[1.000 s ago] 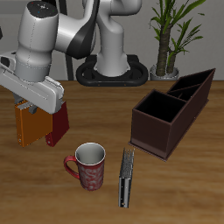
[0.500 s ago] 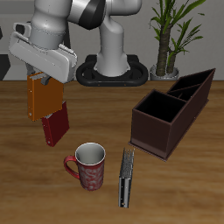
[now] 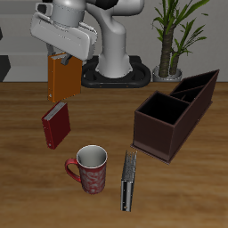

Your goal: Place the orange book into the left desk caddy's left compartment and place the striped book into the left desk caddy's right compartment and place the red book into the left desk caddy's right compartment

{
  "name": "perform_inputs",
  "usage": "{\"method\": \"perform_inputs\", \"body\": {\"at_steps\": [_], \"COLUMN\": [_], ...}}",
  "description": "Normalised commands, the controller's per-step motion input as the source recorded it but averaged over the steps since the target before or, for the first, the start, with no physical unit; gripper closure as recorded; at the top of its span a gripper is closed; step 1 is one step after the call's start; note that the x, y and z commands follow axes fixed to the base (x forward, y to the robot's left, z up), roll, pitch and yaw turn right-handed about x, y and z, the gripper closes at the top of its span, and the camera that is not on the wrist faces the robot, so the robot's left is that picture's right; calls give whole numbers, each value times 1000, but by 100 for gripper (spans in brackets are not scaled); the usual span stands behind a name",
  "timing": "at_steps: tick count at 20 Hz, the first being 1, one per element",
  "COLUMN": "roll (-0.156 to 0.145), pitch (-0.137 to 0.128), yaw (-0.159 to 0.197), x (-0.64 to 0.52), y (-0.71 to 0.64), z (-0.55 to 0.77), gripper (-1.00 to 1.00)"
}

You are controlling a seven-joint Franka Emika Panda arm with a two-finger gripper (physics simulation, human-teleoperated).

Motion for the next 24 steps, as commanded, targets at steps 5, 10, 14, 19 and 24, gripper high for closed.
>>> {"method": "perform_inputs", "body": {"at_steps": [5,10,14,19,24], "roll": [43,38,40,84,59], "pitch": [-32,-42,-31,-75,-36], "yaw": [-16,16,-11,2,68], "x": [-379,-495,-288,-708,-485], "y": [348,409,170,463,286], "z": [21,20,39,-33,-173], "gripper": [100,100,100,100,100]}}
